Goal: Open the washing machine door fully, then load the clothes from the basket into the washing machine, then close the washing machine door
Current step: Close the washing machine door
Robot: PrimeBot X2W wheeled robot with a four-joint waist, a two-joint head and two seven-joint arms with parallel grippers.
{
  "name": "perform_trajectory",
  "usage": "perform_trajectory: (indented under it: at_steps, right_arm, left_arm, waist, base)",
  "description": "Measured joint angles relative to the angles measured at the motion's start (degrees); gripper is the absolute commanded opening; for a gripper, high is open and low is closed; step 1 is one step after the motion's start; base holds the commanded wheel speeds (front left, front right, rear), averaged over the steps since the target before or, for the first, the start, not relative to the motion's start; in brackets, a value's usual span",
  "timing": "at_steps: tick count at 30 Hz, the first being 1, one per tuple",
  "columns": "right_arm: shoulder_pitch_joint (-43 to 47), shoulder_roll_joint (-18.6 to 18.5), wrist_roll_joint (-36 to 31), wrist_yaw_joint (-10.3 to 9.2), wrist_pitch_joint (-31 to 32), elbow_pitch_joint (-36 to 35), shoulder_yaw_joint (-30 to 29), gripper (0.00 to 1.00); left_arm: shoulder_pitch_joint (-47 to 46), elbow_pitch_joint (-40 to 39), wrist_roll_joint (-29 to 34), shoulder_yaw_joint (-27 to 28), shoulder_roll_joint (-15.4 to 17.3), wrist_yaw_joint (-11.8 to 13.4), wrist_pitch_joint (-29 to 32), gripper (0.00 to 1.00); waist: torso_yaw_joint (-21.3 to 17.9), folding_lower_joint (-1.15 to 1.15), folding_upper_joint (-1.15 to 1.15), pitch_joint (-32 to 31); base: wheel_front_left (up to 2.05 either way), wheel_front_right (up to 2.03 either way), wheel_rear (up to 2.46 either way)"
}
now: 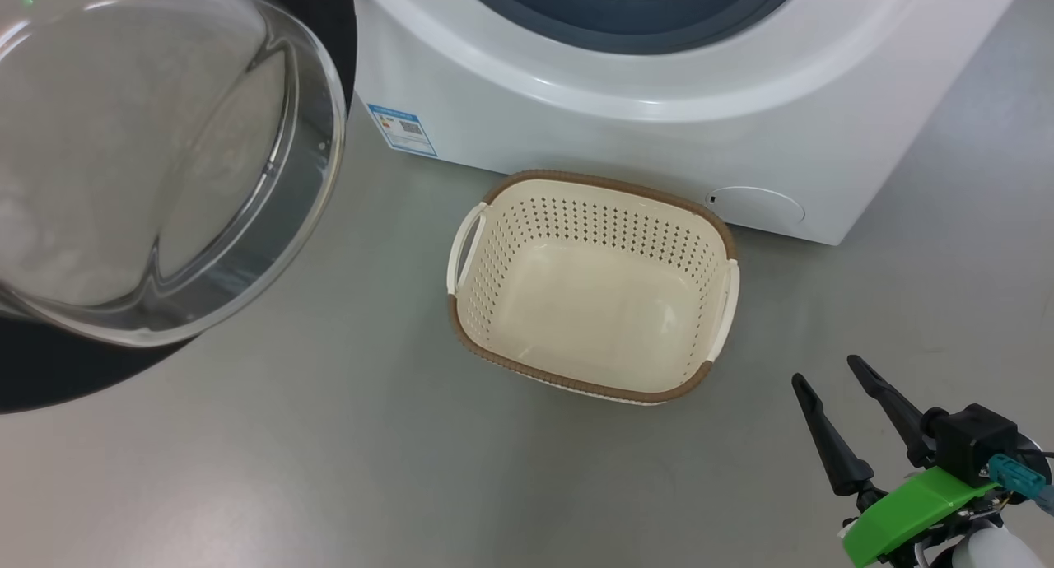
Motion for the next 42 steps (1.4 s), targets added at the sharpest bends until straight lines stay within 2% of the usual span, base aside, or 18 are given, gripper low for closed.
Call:
perform_trajectory:
  at_steps: [14,20,26,34,42]
  right_arm:
    - [0.27,0.27,0.00,0.00,0.00,0.12,-0.03,1.00]
    - [0.42,0.31,0.00,0.00,0.00,0.13,-0.38,1.00]
    - [0.52,0.55,0.00,0.00,0.00,0.15,-0.49,1.00]
    - [0.88,0.76,0.01,0.00,0.00,0.20,-0.75,1.00]
    - [1.93,1.53,0.01,0.00,0.00,0.12,-1.14,1.00]
  left_arm:
    - [3.26,-5.88,-1.00,-1.10,0.35,0.00,6.75,0.00]
    - [4.59,-9.82,-1.76,-2.68,-1.63,-0.09,10.27,0.00]
    - [6.87,-13.43,-1.97,-2.93,-1.64,-0.09,12.82,0.00]
    - [9.99,-22.52,-3.60,-3.60,-1.86,-0.09,18.01,0.00]
    - [12.83,-32.57,-4.61,-5.06,-4.20,-0.09,22.34,0.00]
  waist:
    - [0.35,0.00,0.00,-1.47]
    - [0.65,0.00,0.00,-1.79]
    - [0.85,0.00,0.00,-2.40]
    - [0.72,0.00,0.00,-3.60]
    - [-0.32,0.00,0.00,-4.54]
  base:
    - [0.00,0.00,0.00]
    - [0.00,0.00,0.00]
    - [0.00,0.00,0.00]
    - [0.00,0.00,0.00]
    - [0.00,0.00,0.00]
